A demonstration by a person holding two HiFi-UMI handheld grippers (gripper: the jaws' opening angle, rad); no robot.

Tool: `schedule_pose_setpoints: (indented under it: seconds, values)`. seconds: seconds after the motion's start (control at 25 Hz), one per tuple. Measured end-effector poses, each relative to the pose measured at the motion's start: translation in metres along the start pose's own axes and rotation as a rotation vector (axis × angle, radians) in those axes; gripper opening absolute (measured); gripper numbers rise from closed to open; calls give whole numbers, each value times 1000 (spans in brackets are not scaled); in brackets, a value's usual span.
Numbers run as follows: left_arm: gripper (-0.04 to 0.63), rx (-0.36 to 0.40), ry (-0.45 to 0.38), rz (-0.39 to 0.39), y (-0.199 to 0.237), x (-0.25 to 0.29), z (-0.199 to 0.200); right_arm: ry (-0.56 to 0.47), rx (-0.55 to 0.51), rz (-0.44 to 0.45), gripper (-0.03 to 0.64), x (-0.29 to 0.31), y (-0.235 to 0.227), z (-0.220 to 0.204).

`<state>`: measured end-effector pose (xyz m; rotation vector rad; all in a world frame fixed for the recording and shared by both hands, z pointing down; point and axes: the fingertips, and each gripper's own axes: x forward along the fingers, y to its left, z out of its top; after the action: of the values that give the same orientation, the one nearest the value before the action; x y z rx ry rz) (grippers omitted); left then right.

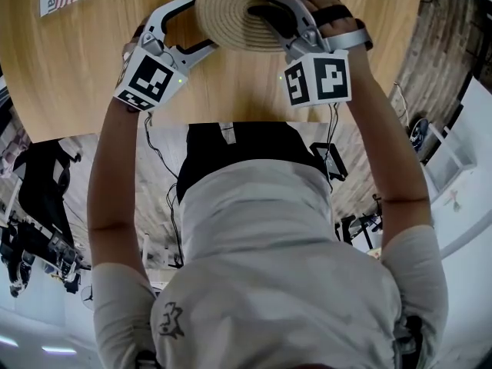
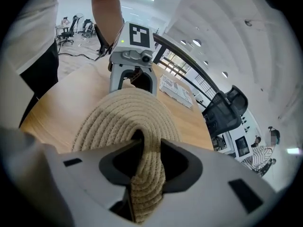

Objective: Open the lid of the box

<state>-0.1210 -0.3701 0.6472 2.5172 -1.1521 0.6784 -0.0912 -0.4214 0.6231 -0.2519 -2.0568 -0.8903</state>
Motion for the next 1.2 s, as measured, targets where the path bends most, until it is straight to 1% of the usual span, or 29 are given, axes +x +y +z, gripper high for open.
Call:
schedule_pose_setpoints:
  seconds: [0.16,0.2,0.24,0.28,0.32,0.6,0.84,1.0,1.2]
  values:
    - [351,2,-10,13,3,2,-2,-22,-2,-28,109,3,0,1]
    - [343,3,-13,18,4,2,-3,-23,-11,-34,103,4,1,2]
    - [319,5,-15,23,5,2,-3,-25,-20,-39,96,4,2,2]
    - [311,7,-17,26,5,2,-3,-27,-28,-43,74,3,2,3]
    - [307,10,-17,27,6,2,-2,-31,-35,-46,69,3,3,3]
    - [284,13,-26,33,5,1,-1,-46,-59,-69,38,1,6,5]
    - [273,19,-20,33,5,1,-2,-59,-51,-68,37,-1,4,5]
    - [273,27,-17,34,5,1,-2,-89,-8,-63,35,-4,2,5]
    - [267,34,-14,32,6,2,-2,-156,80,-103,35,-15,-8,4]
